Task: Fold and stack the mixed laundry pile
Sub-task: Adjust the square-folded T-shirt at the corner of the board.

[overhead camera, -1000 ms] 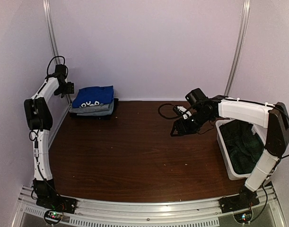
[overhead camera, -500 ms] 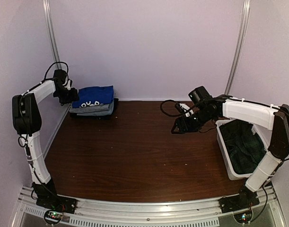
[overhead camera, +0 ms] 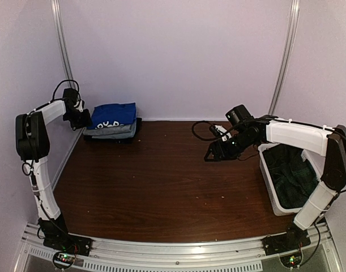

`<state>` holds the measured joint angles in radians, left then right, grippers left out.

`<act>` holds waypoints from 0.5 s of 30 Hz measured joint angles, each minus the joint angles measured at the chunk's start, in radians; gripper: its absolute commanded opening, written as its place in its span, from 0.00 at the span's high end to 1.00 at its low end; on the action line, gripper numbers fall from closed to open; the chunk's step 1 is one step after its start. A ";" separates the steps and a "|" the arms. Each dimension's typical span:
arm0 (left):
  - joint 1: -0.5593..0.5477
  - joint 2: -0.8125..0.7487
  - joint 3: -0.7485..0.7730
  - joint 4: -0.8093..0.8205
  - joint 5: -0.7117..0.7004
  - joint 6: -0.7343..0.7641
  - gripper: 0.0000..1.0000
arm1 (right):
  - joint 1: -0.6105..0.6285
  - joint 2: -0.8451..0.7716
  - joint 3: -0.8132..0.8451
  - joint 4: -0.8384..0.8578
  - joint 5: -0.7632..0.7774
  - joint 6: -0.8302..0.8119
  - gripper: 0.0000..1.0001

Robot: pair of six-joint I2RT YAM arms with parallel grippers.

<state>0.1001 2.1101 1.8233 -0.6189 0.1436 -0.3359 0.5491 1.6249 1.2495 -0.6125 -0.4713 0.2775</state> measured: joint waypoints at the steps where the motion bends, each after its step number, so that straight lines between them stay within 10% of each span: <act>1: 0.002 0.010 0.003 0.003 0.011 0.000 0.65 | 0.000 0.000 0.000 0.000 0.000 0.000 0.33; 15: 0.019 0.076 0.023 0.020 0.053 -0.011 0.95 | 0.000 0.000 0.000 0.000 -0.001 -0.001 0.33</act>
<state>0.1196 2.1860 1.8458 -0.5991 0.1963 -0.3470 0.5488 1.6249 1.2499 -0.6128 -0.4721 0.2768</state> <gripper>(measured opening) 0.107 0.672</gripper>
